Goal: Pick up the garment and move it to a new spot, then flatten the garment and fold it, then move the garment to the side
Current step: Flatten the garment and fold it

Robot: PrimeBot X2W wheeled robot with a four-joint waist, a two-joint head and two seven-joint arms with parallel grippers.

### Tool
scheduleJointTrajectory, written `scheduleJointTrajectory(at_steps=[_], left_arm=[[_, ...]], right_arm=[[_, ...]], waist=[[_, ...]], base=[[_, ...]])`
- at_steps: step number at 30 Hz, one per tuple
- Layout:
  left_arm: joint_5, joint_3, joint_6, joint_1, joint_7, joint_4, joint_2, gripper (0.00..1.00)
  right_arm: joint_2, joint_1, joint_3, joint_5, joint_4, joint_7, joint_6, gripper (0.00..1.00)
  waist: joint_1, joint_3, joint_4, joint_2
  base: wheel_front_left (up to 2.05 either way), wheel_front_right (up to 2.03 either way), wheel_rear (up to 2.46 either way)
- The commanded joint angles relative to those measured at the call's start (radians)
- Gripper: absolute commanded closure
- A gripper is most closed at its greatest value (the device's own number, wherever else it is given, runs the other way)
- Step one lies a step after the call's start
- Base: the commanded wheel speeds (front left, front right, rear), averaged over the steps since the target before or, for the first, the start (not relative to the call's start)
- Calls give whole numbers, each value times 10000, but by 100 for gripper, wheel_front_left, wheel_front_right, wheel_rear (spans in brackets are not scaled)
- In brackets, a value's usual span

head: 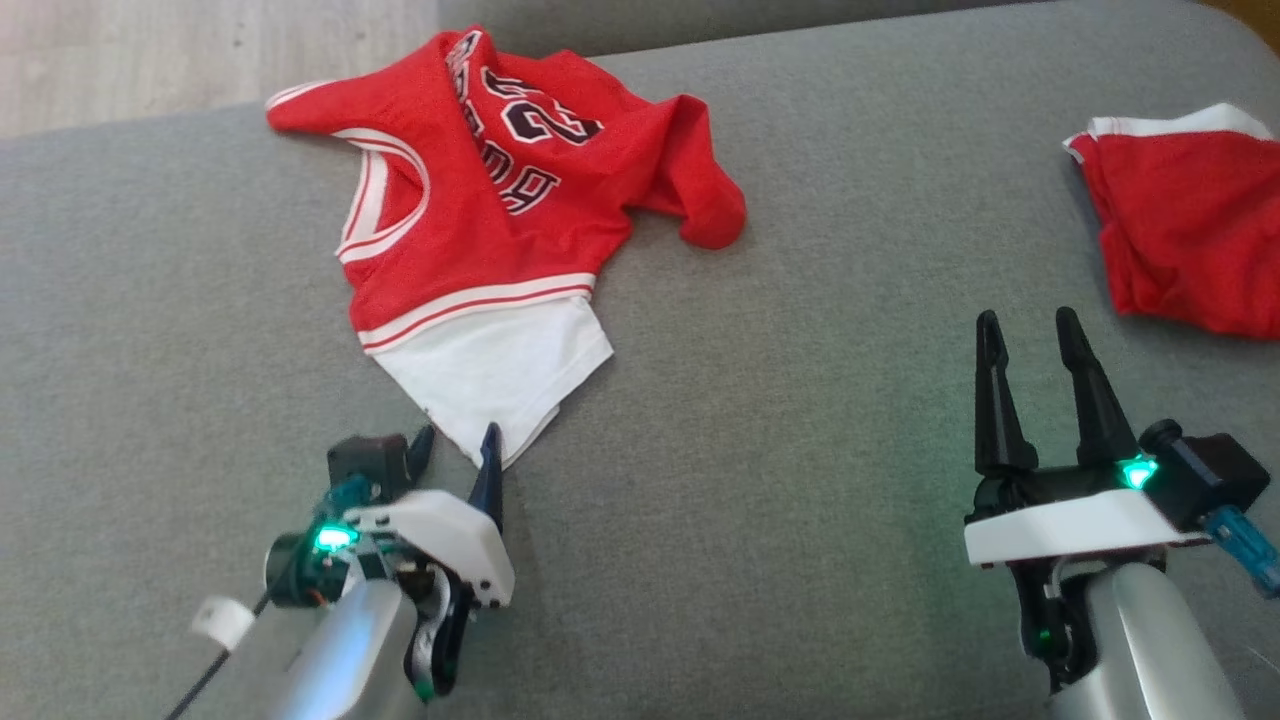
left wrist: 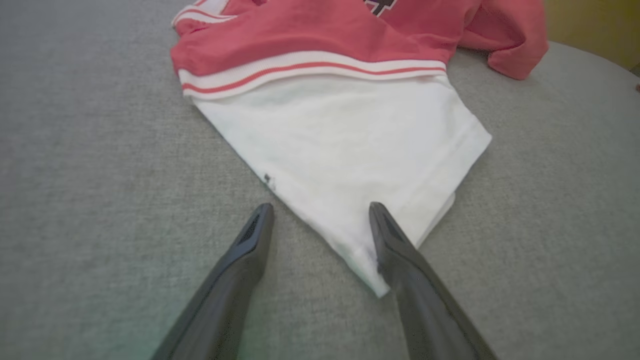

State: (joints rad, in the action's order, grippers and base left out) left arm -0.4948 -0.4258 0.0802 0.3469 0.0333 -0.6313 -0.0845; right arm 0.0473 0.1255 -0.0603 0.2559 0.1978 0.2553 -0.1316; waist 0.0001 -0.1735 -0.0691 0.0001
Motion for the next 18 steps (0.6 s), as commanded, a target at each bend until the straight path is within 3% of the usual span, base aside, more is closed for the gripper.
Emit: scheduleJointTrajectory(at_steps=[1, 3, 5, 18], left_arm=[[-87, 179, 0, 408, 170, 41, -100, 0], [-103, 109, -43, 465, 388, -131, -121, 0], [-138, 87, -93, 498, 426, -258, -165, 100], [-109, 1143, 624, 275, -2330, 149, -797, 100]], right_arm=[[29, 352, -236, 57, -365, 65, 9, 0], [29, 365, -225, 74, -371, 65, 9, 0], [29, 385, -202, 84, -369, 65, 9, 0], [29, 252, -130, -66, -237, 65, 9, 0]], waist=[[-1, -99, -114, -1], [-1, -129, -175, -1], [-1, -137, -234, -1], [-1, 442, 143, -1]], base=[[0, 0, 0], [0, 0, 0], [0, 0, 0], [0, 0, 0]])
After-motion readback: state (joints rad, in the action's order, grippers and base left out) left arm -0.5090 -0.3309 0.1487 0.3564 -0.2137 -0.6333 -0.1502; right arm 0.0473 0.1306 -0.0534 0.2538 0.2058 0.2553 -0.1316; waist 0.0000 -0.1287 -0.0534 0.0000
